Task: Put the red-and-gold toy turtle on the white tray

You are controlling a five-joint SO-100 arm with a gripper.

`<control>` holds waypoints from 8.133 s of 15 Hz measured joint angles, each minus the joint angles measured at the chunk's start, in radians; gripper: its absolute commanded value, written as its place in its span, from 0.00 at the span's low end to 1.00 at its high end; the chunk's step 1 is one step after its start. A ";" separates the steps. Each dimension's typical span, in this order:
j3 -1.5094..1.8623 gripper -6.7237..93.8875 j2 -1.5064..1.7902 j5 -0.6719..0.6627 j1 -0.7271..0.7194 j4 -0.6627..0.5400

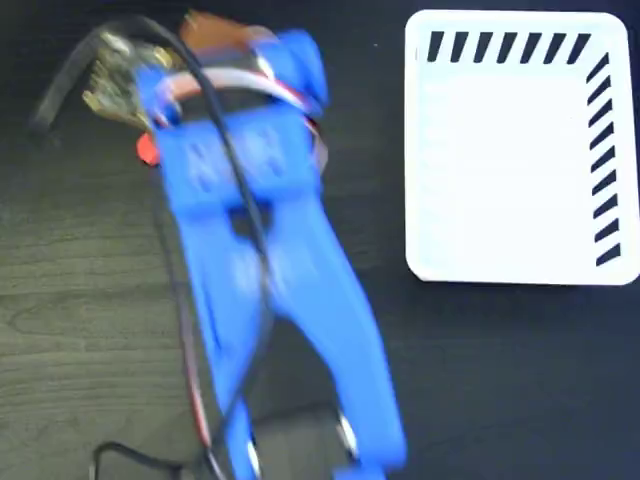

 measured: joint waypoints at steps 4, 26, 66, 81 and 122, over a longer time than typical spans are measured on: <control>-0.318 0.07 -0.229 0.034 -0.032 0.147; -0.443 0.68 -0.460 0.035 -0.054 0.311; -0.364 0.07 -0.043 -0.063 -0.009 0.331; -0.417 0.07 -0.161 -0.448 0.624 0.362; -0.015 0.07 0.196 -0.359 0.383 -0.106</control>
